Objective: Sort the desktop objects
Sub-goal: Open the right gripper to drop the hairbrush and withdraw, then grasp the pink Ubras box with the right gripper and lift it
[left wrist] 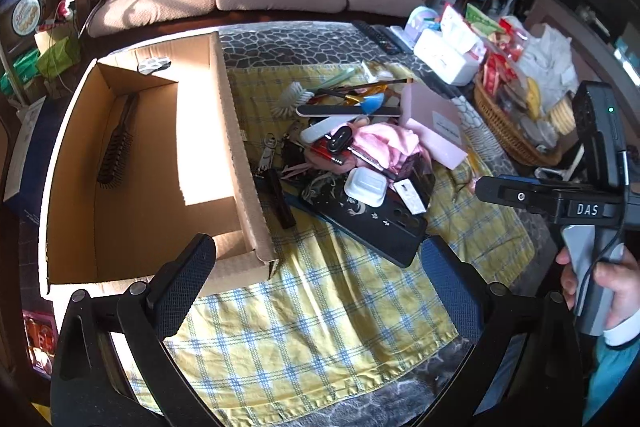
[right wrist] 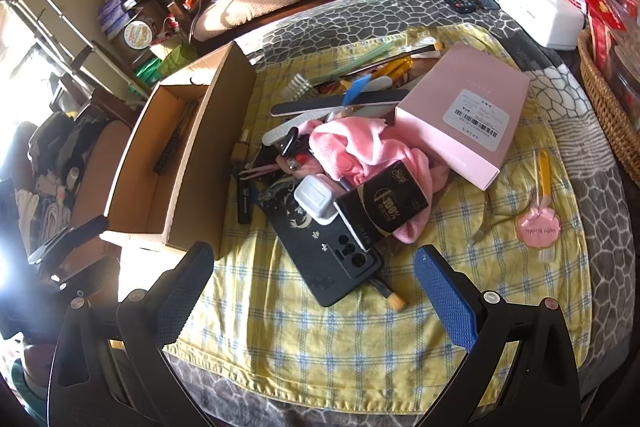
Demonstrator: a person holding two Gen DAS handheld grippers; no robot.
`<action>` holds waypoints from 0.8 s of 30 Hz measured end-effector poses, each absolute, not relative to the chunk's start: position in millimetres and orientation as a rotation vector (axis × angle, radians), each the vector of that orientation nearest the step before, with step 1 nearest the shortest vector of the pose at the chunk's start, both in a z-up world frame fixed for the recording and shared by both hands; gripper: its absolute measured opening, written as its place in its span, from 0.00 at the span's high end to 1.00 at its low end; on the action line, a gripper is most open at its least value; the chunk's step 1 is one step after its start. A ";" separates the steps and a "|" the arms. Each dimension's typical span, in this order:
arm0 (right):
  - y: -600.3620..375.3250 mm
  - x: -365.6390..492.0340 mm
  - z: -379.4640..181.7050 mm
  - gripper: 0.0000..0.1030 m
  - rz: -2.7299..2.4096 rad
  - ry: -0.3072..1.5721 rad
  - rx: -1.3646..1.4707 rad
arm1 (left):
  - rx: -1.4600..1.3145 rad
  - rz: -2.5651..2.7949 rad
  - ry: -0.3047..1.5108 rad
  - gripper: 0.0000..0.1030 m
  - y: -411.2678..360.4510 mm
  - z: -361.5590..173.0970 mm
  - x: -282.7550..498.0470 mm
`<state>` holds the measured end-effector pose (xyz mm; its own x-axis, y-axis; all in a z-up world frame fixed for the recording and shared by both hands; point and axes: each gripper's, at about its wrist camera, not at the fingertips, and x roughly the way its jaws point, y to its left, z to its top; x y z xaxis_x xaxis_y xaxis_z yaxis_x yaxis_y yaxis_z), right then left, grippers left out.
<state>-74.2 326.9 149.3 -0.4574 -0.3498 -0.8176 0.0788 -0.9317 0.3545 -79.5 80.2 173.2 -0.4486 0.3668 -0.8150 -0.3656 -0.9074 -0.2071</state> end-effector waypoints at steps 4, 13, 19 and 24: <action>347.9 -69.3 145.6 0.01 -2.467 -0.425 1.486 | -1.325 2.317 0.015 0.00 106.0 168.0 -78.6; 397.1 -67.7 134.3 0.01 -2.496 -0.529 1.513 | -1.300 2.256 0.010 0.00 157.9 161.7 -94.5; 425.4 -73.3 123.2 0.01 -2.505 -0.606 1.536 | -1.295 2.248 0.036 0.00 185.9 158.8 -114.4; 442.2 -82.0 116.4 0.01 -2.508 -0.645 1.547 | -1.310 2.226 0.063 0.00 207.7 153.2 -129.8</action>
